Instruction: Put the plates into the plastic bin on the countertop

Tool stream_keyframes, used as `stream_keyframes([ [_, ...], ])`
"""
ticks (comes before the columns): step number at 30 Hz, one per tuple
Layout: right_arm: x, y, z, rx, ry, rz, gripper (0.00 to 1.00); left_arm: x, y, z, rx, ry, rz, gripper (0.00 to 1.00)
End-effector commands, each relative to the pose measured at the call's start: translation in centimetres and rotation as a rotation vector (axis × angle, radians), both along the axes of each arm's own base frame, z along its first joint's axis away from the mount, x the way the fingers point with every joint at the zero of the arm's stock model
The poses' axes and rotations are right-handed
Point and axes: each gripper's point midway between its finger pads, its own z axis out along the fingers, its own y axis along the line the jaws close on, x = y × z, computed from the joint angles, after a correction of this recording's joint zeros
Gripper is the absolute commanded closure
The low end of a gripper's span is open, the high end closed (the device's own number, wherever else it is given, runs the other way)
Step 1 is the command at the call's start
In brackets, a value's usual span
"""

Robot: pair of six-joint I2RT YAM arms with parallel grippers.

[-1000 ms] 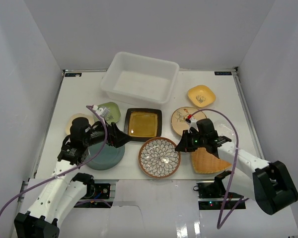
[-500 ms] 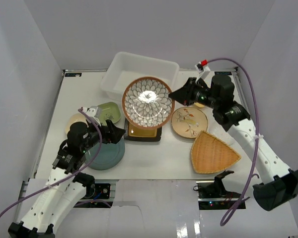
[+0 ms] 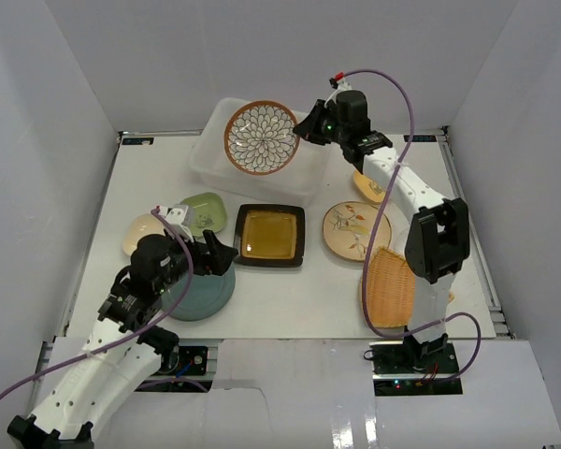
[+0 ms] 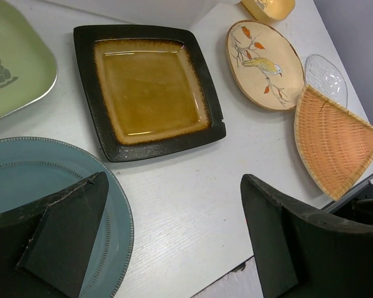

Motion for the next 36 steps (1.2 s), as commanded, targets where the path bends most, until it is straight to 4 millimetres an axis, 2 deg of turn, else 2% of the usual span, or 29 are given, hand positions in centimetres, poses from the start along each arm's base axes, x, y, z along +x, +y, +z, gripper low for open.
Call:
stream_keyframes([
  [1, 3.4, 0.0, 8.2, 0.136, -0.226, -0.101, 0.92, 0.0, -0.3, 0.9, -0.009, -0.01, -0.004, 0.02],
  [2, 4.7, 0.5, 5.9, 0.114, -0.206, -0.111, 0.92, 0.0, -0.4, 0.8, -0.006, -0.005, -0.005, 0.02],
  [7, 7.2, 3.3, 0.6, 0.036, -0.197, -0.071, 0.92, 0.2, -0.4, 0.5, 0.006, 0.004, -0.002, 0.02],
  [8, 7.8, 4.1, -1.5, 0.018, -0.174, -0.063, 0.92, 0.2, -0.4, 0.4, 0.009, 0.006, -0.002, 0.02],
  [9, 8.2, 4.4, -1.4, 0.017, -0.18, -0.064, 0.92, 0.2, -0.4, 0.3, 0.012, 0.007, -0.001, 0.02],
  [12, 9.0, 4.5, -4.4, -0.005, -0.133, -0.086, 0.92, 0.4, -0.4, 0.1, 0.018, 0.017, 0.002, 0.02],
  [16, 9.0, 3.8, -7.2, -0.037, -0.094, -0.119, 0.9, 0.6, -0.4, -0.3, 0.028, 0.03, 0.009, 0.02],
  [17, 8.7, 3.5, -6.9, -0.04, -0.101, -0.129, 0.77, 0.7, -0.4, -0.5, 0.034, 0.037, 0.008, 0.02],
  [18, 8.5, 3.2, -7.6, -0.052, -0.094, -0.13, 0.68, 0.8, -0.4, -0.7, 0.036, 0.042, 0.011, 0.02],
  [19, 8.4, 3.2, -7.3, -0.053, -0.103, -0.128, 0.59, 0.8, -0.4, -0.8, 0.041, 0.046, 0.014, 0.02],
  [20, 8.1, 3.0, -6.5, -0.061, -0.12, -0.122, 0.42, 0.9, -0.4, -1.2, 0.046, 0.059, 0.014, 0.02],
  [22, 7.7, 3.0, -5.5, -0.07, -0.134, -0.106, 0.28, 1.1, -0.4, -1.6, 0.06, 0.075, 0.019, 0.02],
  [23, 7.1, 2.9, -4.2, -0.073, -0.149, -0.089, 0.17, 1.2, -0.3, -1.8, 0.066, 0.083, 0.026, 0.02],
  [25, 6.2, 3.0, -3.2, -0.081, -0.157, -0.057, 0.1, 1.4, -0.4, -2.8, 0.084, 0.123, 0.029, 0.02],
  [26, 5.5, 2.6, -1.8, -0.089, -0.17, -0.048, 0.06, 1.6, -0.6, -3.2, 0.093, 0.142, 0.026, 0.02],
  [28, 3.6, 2.1, 0.0, -0.09, -0.186, -0.02, 0.05, 1.7, -0.6, -3.6, 0.092, 0.166, 0.033, 0.02],
  [30, 1.7, 1.3, 0.3, -0.098, -0.17, -0.003, 0.05, 1.8, -0.8, -4.0, 0.093, 0.186, 0.036, 0.02],
  [31, -0.8, 0.5, -0.6, -0.106, -0.139, 0.023, 0.09, 1.9, -0.9, -3.8, 0.084, 0.188, 0.039, 0.02],
  [32, -2.4, 0.0, -1.6, -0.105, -0.111, 0.034, 0.14, 1.9, -0.9, -3.8, 0.083, 0.187, 0.041, 0.02],
  [33, -3.9, -0.3, -1.6, -0.057, -0.105, 0.035, 0.19, 2.0, -0.9, -3.7, 0.08, 0.182, 0.043, 0.02],
  [34, -6.7, -1.0, 0.2, -0.005, -0.133, 0.051, 0.24, 2.0, -0.8, -3.7, 0.08, 0.18, 0.046, 0.02],
  [35, -9.7, -2.3, -6.7, -0.032, -0.001, 0.048, 0.41, 2.1, -0.7, -3.6, 0.081, 0.174, 0.055, 0.02],
  [36, -11.2, -2.4, -6.9, 0.016, -0.022, 0.044, 0.56, 2.1, -0.6, -3.5, 0.08, 0.169, 0.057, 0.02],
])
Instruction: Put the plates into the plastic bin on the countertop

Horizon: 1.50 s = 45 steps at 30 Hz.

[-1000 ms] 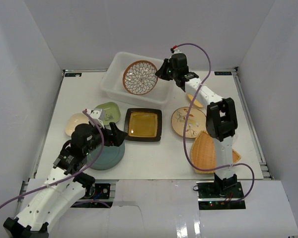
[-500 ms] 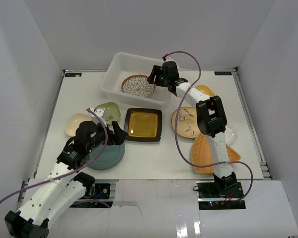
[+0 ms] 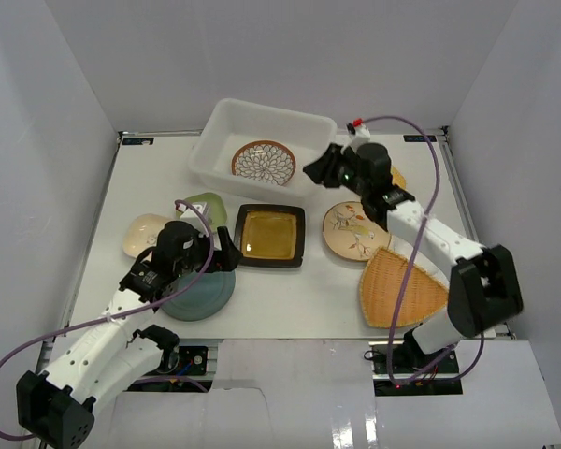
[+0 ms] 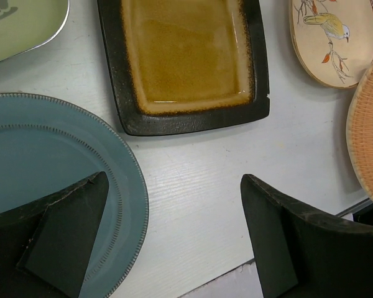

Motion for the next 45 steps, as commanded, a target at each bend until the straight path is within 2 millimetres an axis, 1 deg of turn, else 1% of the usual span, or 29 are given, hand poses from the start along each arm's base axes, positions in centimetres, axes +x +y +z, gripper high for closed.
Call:
stream_keyframes([
  [1, -7.0, -1.0, -4.2, 0.139, 0.104, 0.022, 0.65, 0.8, 0.1, 2.6, -0.029, -0.071, 0.03, 0.02],
  [2, -9.8, -2.0, -9.4, 0.119, 0.2, 0.016, 0.64, 0.8, 0.2, 2.7, -0.026, -0.075, 0.031, 0.02],
  [3, -11.3, -2.0, -10.4, 0.135, 0.223, 0.019, 0.64, 1.0, 0.2, 3.0, -0.023, -0.084, 0.033, 0.02],
  [4, -12.1, -2.4, -10.3, 0.18, 0.232, -0.012, 0.59, 1.0, 0.2, 3.1, -0.021, -0.087, 0.031, 0.02],
  [5, -13.0, -2.6, -11.4, 0.193, 0.255, -0.021, 0.54, 1.1, 0.2, 3.2, -0.018, -0.088, 0.027, 0.02],
  [6, -14.9, -3.1, -14.2, 0.185, 0.312, -0.03, 0.47, 1.3, 0.1, 3.8, -0.014, -0.107, 0.02, 0.02],
  [7, -15.2, -3.0, -13.9, 0.247, 0.32, -0.037, 0.37, 1.4, 0.1, 4.0, -0.01, -0.115, 0.019, 0.02],
  [9, -16.3, -3.2, -15.7, 0.263, 0.363, -0.041, 0.3, 1.7, 0.2, 4.7, 0.002, -0.143, 0.014, 0.02],
  [13, -16.3, -2.0, -18.0, 0.265, 0.439, -0.026, 0.28, 1.9, 0.4, 4.9, 0.008, -0.196, 0.007, 0.02],
  [14, -15.9, -1.5, -17.8, 0.292, 0.438, -0.02, 0.28, 1.8, 0.4, 5.2, -0.003, -0.215, 0.002, 0.02],
  [16, -15.5, -0.7, -19.0, 0.307, 0.473, -0.024, 0.31, 1.8, 0.0, 5.5, -0.017, -0.238, -0.022, 0.02],
  [17, -15.0, -0.1, -18.4, 0.358, 0.469, -0.025, 0.33, 1.8, -0.1, 5.8, -0.018, -0.248, -0.025, 0.02],
  [18, -14.8, 0.1, -19.7, 0.356, 0.5, -0.041, 0.35, 1.9, 0.0, 5.9, -0.017, -0.253, -0.021, 0.02],
  [23, -12.8, 1.9, -20.4, 0.443, 0.515, -0.071, 0.5, 1.8, -0.5, 6.3, -0.032, -0.267, -0.051, 0.02],
  [24, -12.6, 2.1, -20.8, 0.452, 0.522, -0.086, 0.56, 1.7, -0.6, 6.3, -0.034, -0.266, -0.059, 0.02],
  [25, -12.4, 2.1, -20.7, 0.46, 0.515, -0.094, 0.7, 1.6, -0.7, 6.3, -0.037, -0.267, -0.066, 0.02],
  [26, -12.5, 2.0, -20.9, 0.463, 0.512, -0.102, 0.74, 1.5, -0.8, 6.5, -0.043, -0.273, -0.075, 0.02],
  [28, -12.6, 1.7, -20.4, 0.476, 0.498, -0.109, 0.86, 1.4, -0.9, 6.9, -0.054, -0.287, -0.081, 0.02],
  [30, -13.3, 1.2, -19.4, 0.482, 0.478, -0.097, 0.92, 1.3, -1.0, 7.0, -0.06, -0.295, -0.086, 0.02],
  [32, -14.0, 0.8, -18.5, 0.474, 0.456, -0.08, 0.92, 1.3, -0.9, 7.1, -0.06, -0.295, -0.087, 0.02],
  [33, -14.8, 0.5, -16.6, 0.491, 0.425, -0.048, 0.92, 1.3, -0.9, 7.2, -0.061, -0.3, -0.085, 0.02],
  [35, -15.8, 0.0, -15.3, 0.466, 0.394, -0.02, 0.92, 1.3, -0.7, 7.3, -0.059, -0.305, -0.072, 0.02],
  [36, -16.3, -0.3, -12.2, 0.494, 0.326, 0.012, 0.92, 1.5, -0.3, 7.5, -0.054, -0.311, -0.049, 0.02],
  [37, -16.5, -0.6, -10.9, 0.492, 0.296, 0.02, 0.92, 1.6, 0.0, 7.7, -0.053, -0.317, -0.032, 0.02],
  [38, -16.8, -1.1, -11.3, 0.436, 0.303, 0.013, 0.92, 1.6, 0.5, 8.1, -0.056, -0.331, -0.008, 0.02],
  [40, -16.7, -1.8, -6.0, 0.468, 0.198, 0.035, 0.92, 2.4, 2.4, 8.5, -0.039, -0.348, 0.107, 0.02],
  [41, -16.4, -2.4, -5.4, 0.452, 0.2, 0.024, 0.92, 2.4, 3.2, 8.5, -0.033, -0.347, 0.147, 0.02],
  [43, -16.5, -2.5, 0.0, 0.485, 0.097, 0.077, 0.92, 2.8, 5.4, 9.4, -0.028, -0.375, 0.261, 0.02],
  [45, -16.0, -2.6, 2.2, 0.45, 0.05, 0.076, 0.92, 2.6, 6.3, 9.6, -0.021, -0.386, 0.306, 0.02],
])
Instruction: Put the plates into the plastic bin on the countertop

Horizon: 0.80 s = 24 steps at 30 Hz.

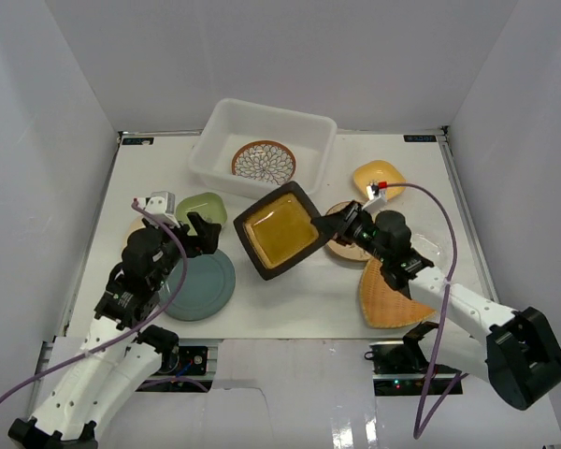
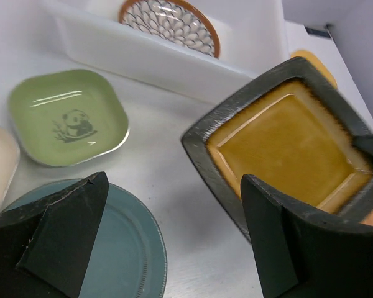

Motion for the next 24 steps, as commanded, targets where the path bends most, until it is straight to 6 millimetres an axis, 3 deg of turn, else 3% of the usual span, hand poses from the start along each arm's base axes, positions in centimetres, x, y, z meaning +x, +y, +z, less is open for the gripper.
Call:
stream_keyframes([
  [1, 1.6, 0.6, 13.5, 0.099, -0.309, 0.016, 0.92, 0.2, 2.9, 0.4, -0.006, -0.011, 0.162, 0.02],
  [2, 2.3, 0.5, 14.6, 0.089, -0.338, 0.001, 0.92, 0.2, 3.3, 0.3, 0.0, -0.007, 0.183, 0.02],
  [3, 3.8, 0.7, 14.3, 0.05, -0.342, -0.026, 0.92, 0.2, 3.3, 0.2, 0.001, -0.006, 0.185, 0.02],
  [4, 6.0, 1.1, 15.2, 0.039, -0.353, -0.044, 0.92, 0.2, 3.2, 0.3, -0.002, -0.007, 0.18, 0.02],
  [6, 8.5, 1.8, 16.0, 0.043, -0.359, -0.046, 0.92, 0.2, 3.0, 0.3, -0.004, -0.007, 0.169, 0.02],
  [7, 11.2, 2.6, 16.3, 0.043, -0.356, -0.049, 0.92, 0.1, 2.9, 0.2, -0.004, -0.005, 0.163, 0.02],
  [10, 15.2, 4.0, 17.3, 0.074, -0.359, -0.046, 0.92, 0.0, 2.7, 0.4, -0.008, -0.013, 0.149, 0.02],
  [13, 20.9, 6.1, 18.0, 0.12, -0.345, -0.049, 0.92, -0.1, 2.3, 0.4, -0.01, -0.014, 0.127, 0.02],
  [15, 23.1, 6.2, 18.0, 0.148, -0.322, -0.061, 0.92, 0.0, 2.2, 0.2, -0.008, -0.01, 0.121, 0.02],
  [16, 24.7, 6.7, 16.2, 0.139, -0.289, -0.071, 0.92, -0.1, 2.0, 0.1, -0.006, -0.009, 0.114, 0.02],
  [17, 25.6, 6.7, 18.3, 0.159, -0.326, -0.081, 0.92, -0.1, 1.9, 0.1, -0.007, -0.007, 0.11, 0.02],
  [19, 28.1, 6.4, 16.6, 0.148, -0.291, -0.126, 0.92, -0.1, 1.7, 0.0, -0.003, -0.002, 0.102, 0.02],
  [21, 29.4, 6.2, 17.4, 0.177, -0.299, -0.141, 0.92, -0.1, 1.4, -0.1, -0.004, 0.0, 0.09, 0.02],
  [22, 30.5, 6.3, 15.8, 0.171, -0.274, -0.156, 0.92, -0.1, 1.3, -0.2, -0.002, 0.005, 0.084, 0.02],
  [24, 31.4, 6.6, 15.3, 0.174, -0.271, -0.17, 0.92, -0.1, 1.1, -0.3, 0.0, 0.006, 0.079, 0.02],
])
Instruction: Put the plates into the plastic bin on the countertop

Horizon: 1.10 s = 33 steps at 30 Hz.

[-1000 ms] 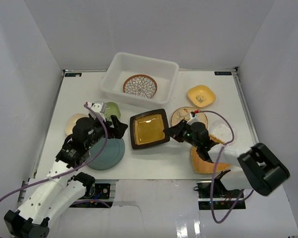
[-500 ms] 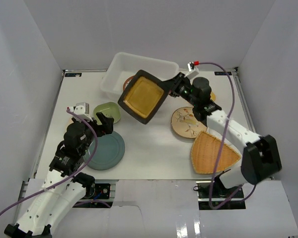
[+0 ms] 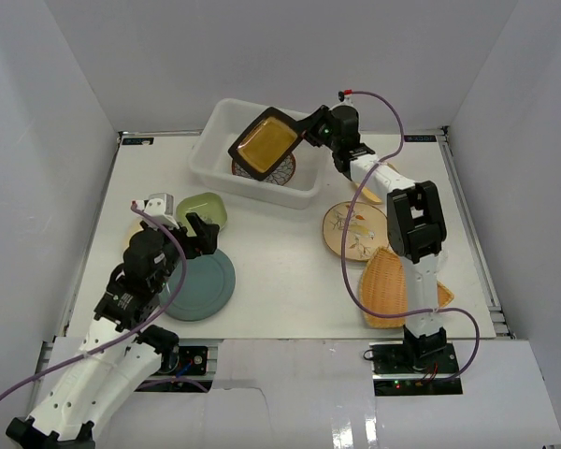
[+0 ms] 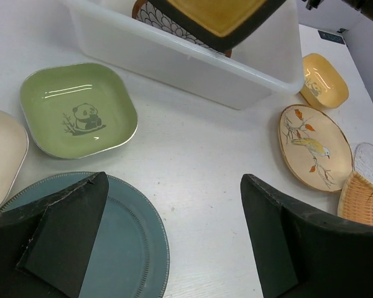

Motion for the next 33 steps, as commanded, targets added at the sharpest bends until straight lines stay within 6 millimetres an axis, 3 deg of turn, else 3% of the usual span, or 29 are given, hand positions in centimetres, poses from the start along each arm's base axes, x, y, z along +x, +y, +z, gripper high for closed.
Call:
stream_keyframes([
  [1, 1.5, 0.3, 9.5, 0.181, -0.193, -0.026, 0.92, -0.1, -0.6, -0.4, 0.003, 0.008, -0.028, 0.02],
  [8, 4.0, 1.3, 4.1, 0.148, -0.126, -0.031, 0.92, 0.0, -0.9, -0.6, 0.007, 0.017, -0.04, 0.02],
  [13, 3.9, 1.6, 0.7, 0.085, -0.083, -0.029, 0.92, 0.1, -1.3, -0.9, 0.008, 0.025, -0.059, 0.02],
  [16, 3.5, 1.3, 0.0, 0.044, -0.082, -0.031, 0.92, 0.1, -1.4, -1.1, 0.013, 0.032, -0.064, 0.02],
  [18, 3.1, 0.6, -1.5, -0.021, -0.068, -0.045, 0.77, 0.2, -1.5, -1.2, 0.016, 0.036, -0.067, 0.02],
  [19, 2.8, 0.4, -2.5, -0.057, -0.05, -0.047, 0.58, 0.2, -1.5, -1.2, 0.017, 0.037, -0.071, 0.02],
  [22, 2.3, -0.6, -4.2, -0.201, -0.045, -0.068, 0.35, 0.2, -1.6, -1.3, 0.019, 0.042, -0.079, 0.02],
  [26, 2.0, -1.7, -5.4, -0.348, -0.05, -0.09, 0.32, 0.1, -1.7, -1.1, 0.019, 0.036, -0.091, 0.02],
  [28, 1.9, -2.3, -6.0, -0.441, -0.056, -0.086, 0.23, 0.2, -1.6, -1.1, 0.02, 0.036, -0.085, 0.02],
  [29, 2.4, -1.8, -4.9, -0.464, -0.085, -0.086, 0.2, 0.2, -1.6, -1.1, 0.019, 0.036, -0.086, 0.02],
  [31, 2.4, -1.7, -4.9, -0.587, -0.112, -0.064, 0.11, 0.2, -1.6, -1.1, 0.018, 0.036, -0.084, 0.02],
  [33, 3.3, -1.3, -3.0, -0.655, -0.179, -0.088, 0.03, 0.2, -1.4, -1.1, 0.018, 0.036, -0.08, 0.02],
])
